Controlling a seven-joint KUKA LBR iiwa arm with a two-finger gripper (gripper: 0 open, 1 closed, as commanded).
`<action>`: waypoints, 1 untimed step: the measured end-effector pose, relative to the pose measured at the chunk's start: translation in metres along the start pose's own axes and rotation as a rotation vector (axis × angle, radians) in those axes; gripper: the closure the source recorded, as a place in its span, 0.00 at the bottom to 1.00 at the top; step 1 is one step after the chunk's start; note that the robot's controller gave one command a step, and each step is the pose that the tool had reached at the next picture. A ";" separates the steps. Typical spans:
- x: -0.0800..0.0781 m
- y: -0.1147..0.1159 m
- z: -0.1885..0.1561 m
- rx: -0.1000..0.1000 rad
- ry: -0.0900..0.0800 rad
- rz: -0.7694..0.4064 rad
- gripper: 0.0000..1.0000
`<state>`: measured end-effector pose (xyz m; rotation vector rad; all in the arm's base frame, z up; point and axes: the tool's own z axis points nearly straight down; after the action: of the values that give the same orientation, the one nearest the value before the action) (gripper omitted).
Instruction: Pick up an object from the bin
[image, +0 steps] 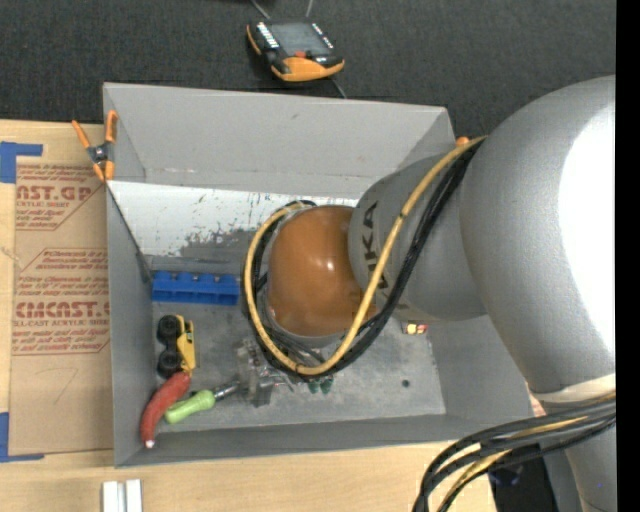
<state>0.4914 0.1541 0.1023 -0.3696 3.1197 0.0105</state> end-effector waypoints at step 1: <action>0.000 0.000 -0.009 0.000 0.001 0.000 1.00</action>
Offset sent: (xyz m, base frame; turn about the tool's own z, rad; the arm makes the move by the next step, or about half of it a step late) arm -0.0004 -0.0003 0.0178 0.0003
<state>0.4909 0.1540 0.1108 -0.3695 3.1210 0.0100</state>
